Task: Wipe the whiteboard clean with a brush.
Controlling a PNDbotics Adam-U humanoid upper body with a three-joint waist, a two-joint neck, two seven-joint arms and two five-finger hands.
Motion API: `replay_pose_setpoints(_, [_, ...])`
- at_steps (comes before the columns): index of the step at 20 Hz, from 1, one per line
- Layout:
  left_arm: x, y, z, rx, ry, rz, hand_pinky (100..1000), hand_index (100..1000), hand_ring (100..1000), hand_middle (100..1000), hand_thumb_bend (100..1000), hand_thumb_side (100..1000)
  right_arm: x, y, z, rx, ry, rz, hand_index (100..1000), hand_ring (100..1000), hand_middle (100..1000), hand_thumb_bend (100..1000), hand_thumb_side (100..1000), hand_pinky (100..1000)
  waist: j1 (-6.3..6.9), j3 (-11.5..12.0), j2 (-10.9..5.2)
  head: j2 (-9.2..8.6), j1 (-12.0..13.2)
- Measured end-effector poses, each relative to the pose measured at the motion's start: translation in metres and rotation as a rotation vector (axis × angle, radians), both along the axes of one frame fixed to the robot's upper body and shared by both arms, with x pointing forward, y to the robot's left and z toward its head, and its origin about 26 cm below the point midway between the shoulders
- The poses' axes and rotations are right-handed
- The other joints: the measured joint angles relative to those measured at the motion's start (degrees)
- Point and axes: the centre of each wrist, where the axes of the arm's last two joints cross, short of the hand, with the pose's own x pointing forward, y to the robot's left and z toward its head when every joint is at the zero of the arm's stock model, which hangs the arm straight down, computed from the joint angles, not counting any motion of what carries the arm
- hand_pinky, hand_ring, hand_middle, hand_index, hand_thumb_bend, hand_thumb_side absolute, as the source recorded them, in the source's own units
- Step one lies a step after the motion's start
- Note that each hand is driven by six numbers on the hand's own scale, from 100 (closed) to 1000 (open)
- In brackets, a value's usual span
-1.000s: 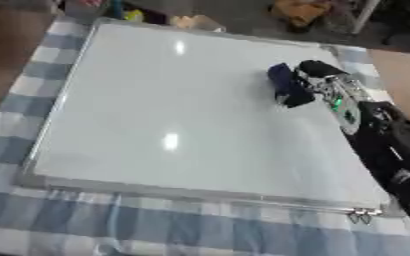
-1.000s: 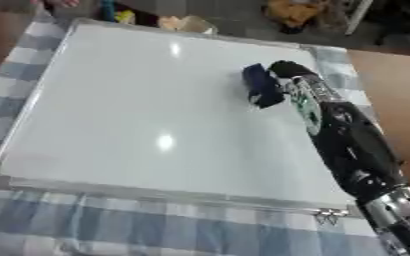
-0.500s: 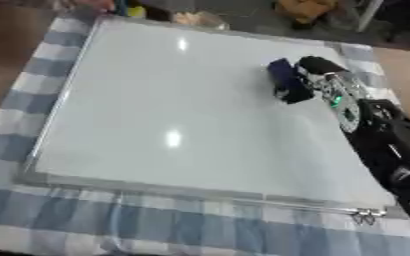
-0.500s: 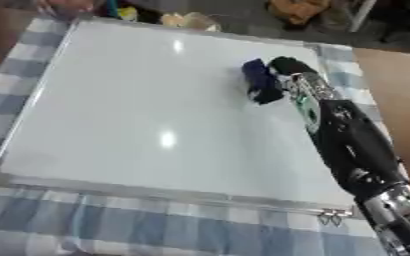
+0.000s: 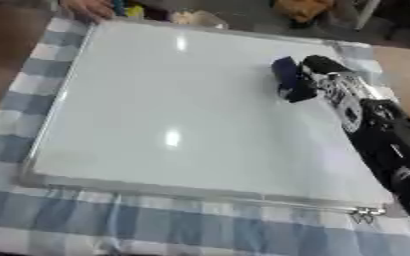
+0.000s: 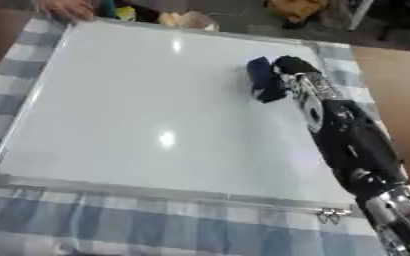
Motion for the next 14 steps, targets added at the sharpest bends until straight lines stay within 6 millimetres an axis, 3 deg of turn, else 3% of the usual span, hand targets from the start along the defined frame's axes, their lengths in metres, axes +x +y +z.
replay_pose_setpoints(14, [0.000, 0.000, 0.000, 0.000, 0.000, 0.000, 548, 685, 496, 559, 668, 951, -0.002, -0.014, -0.003, 0.003, 0.001, -0.067, 349, 585, 530, 129, 516, 614, 0.01, -0.4, 0.07, 0.00, 0.2])
